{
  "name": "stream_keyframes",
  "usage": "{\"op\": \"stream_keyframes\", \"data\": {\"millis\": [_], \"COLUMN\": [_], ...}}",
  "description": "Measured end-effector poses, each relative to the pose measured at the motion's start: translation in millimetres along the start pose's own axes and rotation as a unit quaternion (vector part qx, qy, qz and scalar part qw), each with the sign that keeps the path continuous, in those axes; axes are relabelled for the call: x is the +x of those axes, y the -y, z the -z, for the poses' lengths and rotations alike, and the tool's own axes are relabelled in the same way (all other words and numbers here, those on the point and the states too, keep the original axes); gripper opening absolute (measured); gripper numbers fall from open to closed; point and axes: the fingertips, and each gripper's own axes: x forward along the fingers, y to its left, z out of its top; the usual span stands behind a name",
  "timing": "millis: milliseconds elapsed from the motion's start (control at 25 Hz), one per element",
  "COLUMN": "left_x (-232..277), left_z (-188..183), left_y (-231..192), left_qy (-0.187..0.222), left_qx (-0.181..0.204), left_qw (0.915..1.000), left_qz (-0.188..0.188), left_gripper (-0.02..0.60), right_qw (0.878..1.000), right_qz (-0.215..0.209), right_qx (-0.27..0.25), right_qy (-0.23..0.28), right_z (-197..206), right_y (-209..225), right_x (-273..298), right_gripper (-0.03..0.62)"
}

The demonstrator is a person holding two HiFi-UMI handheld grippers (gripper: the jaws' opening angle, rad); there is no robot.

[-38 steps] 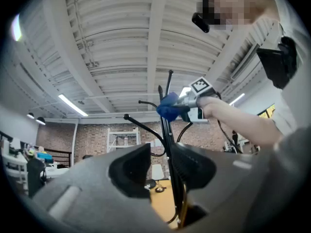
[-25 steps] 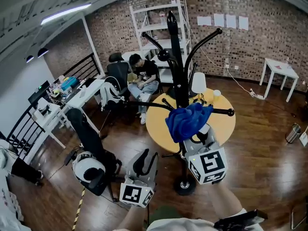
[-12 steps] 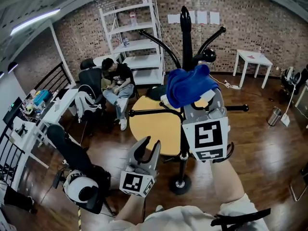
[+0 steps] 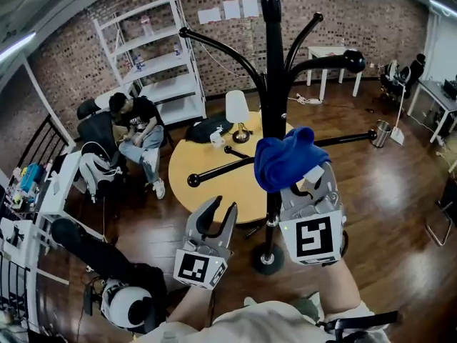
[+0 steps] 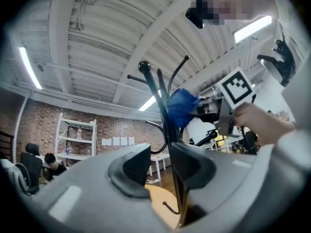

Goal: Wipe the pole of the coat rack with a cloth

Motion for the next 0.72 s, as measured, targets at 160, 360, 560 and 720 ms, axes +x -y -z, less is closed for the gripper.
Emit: {"op": "stream_keyframes", "data": {"millis": [160,360,560,720], "left_x": [5.9,7.4,10.4,7.8], "left_z": [5.2,30.7,37.0,40.0], "left_y": [-7.4,-33.1,-31.6,-24.7], "left_qy": [0.009,-0.012,-0.028,-0.031], "left_qx": [-0.016,-0.029,-0.034,-0.033], "left_qw": [0.9997,0.9995,0.9989,0.9987], "left_qz": [0.015,-0.001,0.018,0.023], "left_gripper": [0.126,0.124,0.124,0.124], "right_qw": [0.992,0.962,0.976,0.982], "right_qz": [-0.097,-0.174,-0.045,-0.003], "right_qx": [0.083,0.173,0.158,0.156], "right_qy": [0.023,-0.123,-0.14,-0.109], "right_z": [-14.1,98.2,148.3,156.3], "right_y": [-35.1,-135.5,-114.8,-101.1], "right_x": [-61.6,-84.1,-19.8,11.4], "right_gripper": [0.104,0.104,0.104,0.104]}}
